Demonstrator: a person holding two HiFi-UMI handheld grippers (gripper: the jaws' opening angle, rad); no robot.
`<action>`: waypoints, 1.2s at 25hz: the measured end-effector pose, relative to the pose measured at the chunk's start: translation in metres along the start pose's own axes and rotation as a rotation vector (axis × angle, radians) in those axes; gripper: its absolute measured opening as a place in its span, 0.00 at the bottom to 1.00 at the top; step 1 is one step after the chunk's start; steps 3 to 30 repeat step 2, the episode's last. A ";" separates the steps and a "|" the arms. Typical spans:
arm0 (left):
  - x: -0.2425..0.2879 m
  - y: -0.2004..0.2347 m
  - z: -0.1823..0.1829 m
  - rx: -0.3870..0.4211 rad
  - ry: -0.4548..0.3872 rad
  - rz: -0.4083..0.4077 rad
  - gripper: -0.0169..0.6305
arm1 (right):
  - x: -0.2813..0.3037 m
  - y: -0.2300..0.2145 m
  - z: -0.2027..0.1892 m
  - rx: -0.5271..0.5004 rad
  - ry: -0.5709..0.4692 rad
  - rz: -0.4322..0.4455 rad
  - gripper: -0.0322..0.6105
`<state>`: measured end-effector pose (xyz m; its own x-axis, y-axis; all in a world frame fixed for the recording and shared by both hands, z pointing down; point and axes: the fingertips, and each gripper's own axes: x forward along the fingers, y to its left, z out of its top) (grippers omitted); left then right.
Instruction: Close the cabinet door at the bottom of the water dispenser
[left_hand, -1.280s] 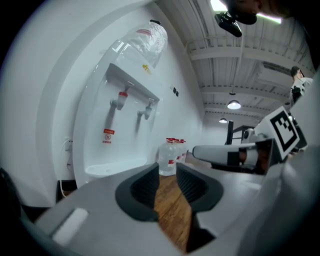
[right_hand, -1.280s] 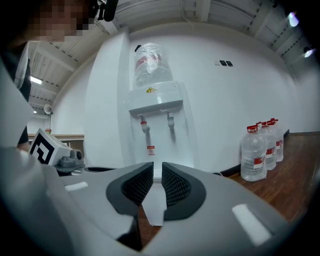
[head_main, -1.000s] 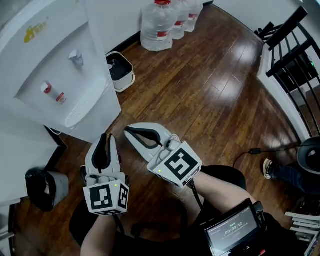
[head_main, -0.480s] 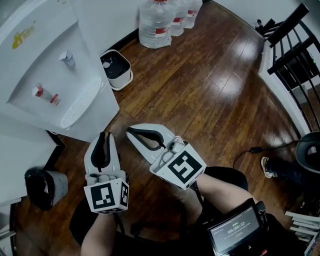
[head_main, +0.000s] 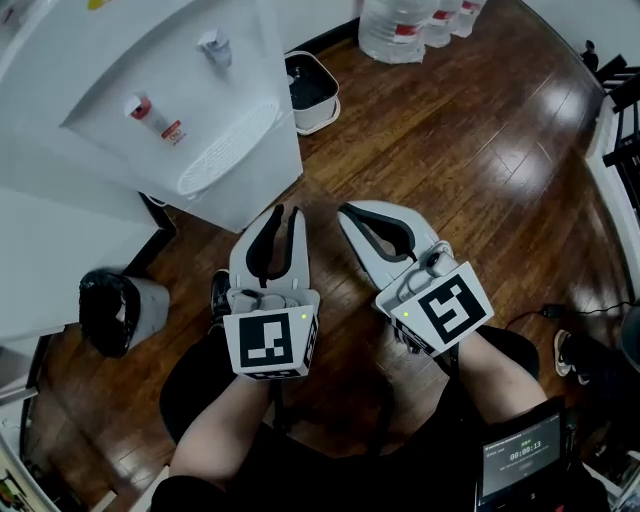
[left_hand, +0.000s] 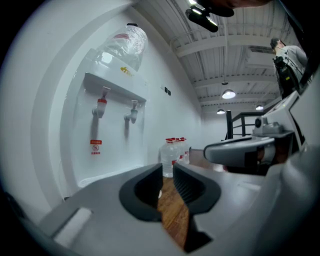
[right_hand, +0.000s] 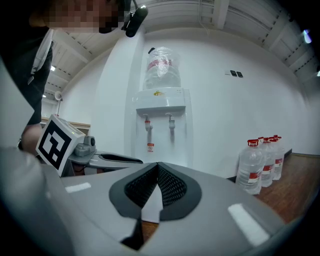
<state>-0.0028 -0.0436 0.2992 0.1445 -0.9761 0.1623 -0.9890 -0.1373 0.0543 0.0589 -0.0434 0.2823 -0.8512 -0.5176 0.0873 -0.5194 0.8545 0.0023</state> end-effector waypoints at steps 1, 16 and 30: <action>0.002 0.002 -0.001 0.006 0.001 0.006 0.16 | 0.001 -0.002 0.000 -0.004 -0.001 0.003 0.06; 0.004 0.003 -0.001 0.012 0.001 0.011 0.16 | 0.002 -0.003 -0.001 -0.008 -0.002 0.005 0.06; 0.004 0.003 -0.001 0.012 0.001 0.011 0.16 | 0.002 -0.003 -0.001 -0.008 -0.002 0.005 0.06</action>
